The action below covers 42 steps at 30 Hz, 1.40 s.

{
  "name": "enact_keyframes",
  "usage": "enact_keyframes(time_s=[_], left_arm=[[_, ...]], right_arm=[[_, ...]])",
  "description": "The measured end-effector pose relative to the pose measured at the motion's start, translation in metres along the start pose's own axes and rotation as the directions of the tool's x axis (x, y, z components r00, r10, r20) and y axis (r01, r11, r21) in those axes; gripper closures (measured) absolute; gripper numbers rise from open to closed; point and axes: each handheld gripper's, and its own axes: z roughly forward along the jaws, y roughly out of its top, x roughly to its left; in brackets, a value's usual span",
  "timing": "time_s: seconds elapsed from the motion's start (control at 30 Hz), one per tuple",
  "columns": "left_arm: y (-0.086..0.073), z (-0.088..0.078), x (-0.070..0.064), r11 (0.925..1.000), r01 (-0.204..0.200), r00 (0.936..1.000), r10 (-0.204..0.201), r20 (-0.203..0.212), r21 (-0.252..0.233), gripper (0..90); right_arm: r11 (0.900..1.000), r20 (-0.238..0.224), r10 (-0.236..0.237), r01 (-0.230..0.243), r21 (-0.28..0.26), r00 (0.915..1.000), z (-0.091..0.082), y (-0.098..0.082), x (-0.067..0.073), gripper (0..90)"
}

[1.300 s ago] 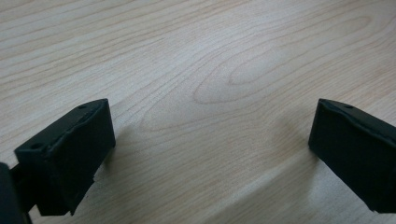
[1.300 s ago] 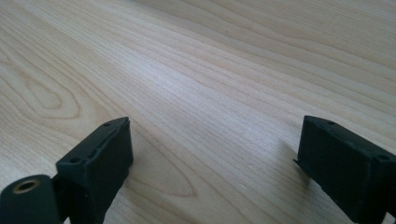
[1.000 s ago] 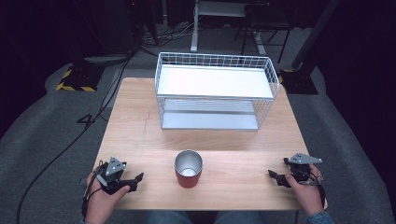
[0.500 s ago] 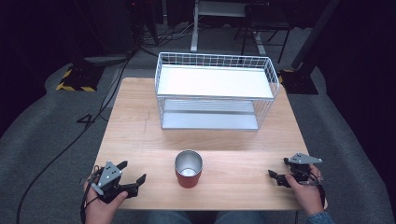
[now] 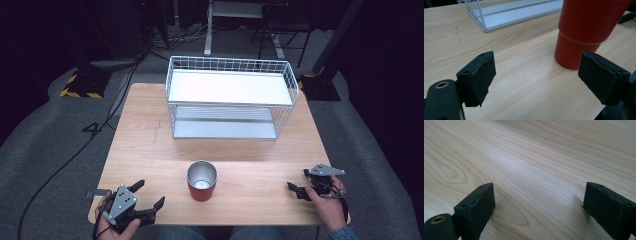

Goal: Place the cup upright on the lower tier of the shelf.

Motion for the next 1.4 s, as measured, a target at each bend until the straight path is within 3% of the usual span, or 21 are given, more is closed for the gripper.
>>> enact_keyframes(time_s=[0.33,0.73,0.97,1.17,1.4], left_arm=[[0.002,0.012,-0.022,0.9999,-0.013,0.9972,0.013,0.074,0.000,15.2],[0.002,0.033,-0.040,0.9992,-0.032,0.9935,0.030,0.110,0.023,15.2],[0.001,0.050,-0.046,0.9978,-0.019,0.9938,0.012,0.110,0.064,15.2],[0.000,0.065,-0.051,0.9962,-0.006,0.9906,-0.006,0.137,0.087,15.2],[-0.001,0.079,-0.051,0.9933,0.036,0.9899,-0.050,0.132,0.110,15.2]], right_arm=[[1.000,0.000,0.000,0.000,0.000,1.0000,0.000,0.000,0.000,10.3],[1.000,0.000,0.000,0.000,0.000,1.0000,0.000,0.000,0.000,10.3],[1.000,0.000,0.000,0.000,0.000,1.0000,0.000,0.000,0.000,10.3],[1.000,0.003,0.000,0.000,0.001,1.0000,0.000,0.000,0.000,10.1],[1.000,0.003,0.000,0.000,0.001,1.0000,0.000,0.000,0.000,10.0]])
